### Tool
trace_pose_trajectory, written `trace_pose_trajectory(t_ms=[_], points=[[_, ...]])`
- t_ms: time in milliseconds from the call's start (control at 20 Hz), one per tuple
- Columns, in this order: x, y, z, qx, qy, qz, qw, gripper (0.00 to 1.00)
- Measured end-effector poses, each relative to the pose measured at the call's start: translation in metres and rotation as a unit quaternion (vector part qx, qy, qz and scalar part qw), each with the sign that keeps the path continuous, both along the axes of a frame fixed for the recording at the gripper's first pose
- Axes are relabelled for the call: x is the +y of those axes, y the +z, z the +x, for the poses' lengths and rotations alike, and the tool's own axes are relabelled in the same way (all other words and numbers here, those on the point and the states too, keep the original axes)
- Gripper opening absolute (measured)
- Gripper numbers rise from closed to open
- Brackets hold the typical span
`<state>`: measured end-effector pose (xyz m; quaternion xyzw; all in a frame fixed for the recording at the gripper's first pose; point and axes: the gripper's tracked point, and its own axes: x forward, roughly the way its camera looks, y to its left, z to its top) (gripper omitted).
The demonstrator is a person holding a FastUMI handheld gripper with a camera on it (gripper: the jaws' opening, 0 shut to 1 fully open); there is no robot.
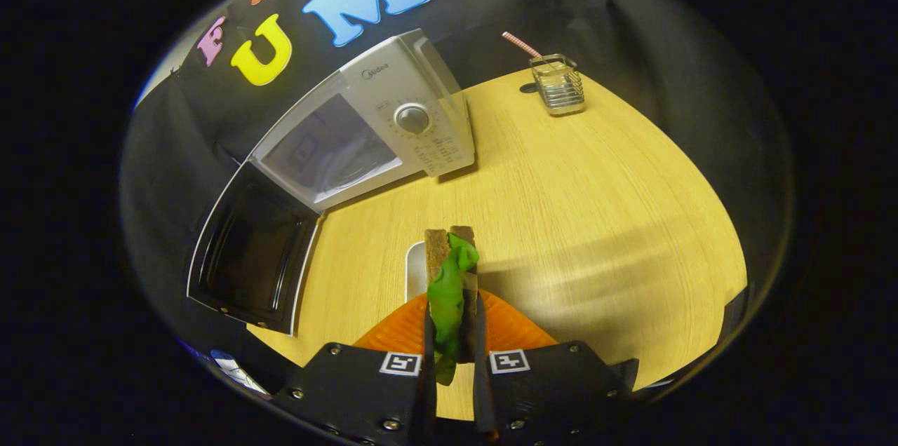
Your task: Open the microwave, put the food inside, and close the microwave door.
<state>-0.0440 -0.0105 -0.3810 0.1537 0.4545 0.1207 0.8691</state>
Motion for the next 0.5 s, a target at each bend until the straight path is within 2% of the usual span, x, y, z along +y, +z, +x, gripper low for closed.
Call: trace_pose_trajectory(t_ms=[100, 200, 350, 500], points=[[-0.001, 0.010, 0.001, -0.008, 0.001, -0.014, 1.000, 0.21], [0.006, 0.036, 0.003, -0.023, -0.009, 0.010, 1.000, 0.21], [0.035, 0.069, 0.012, -0.032, -0.034, 0.096, 0.994, 0.21], [0.066, 0.080, 0.028, -0.036, -0.062, 0.178, 0.981, 0.21]])
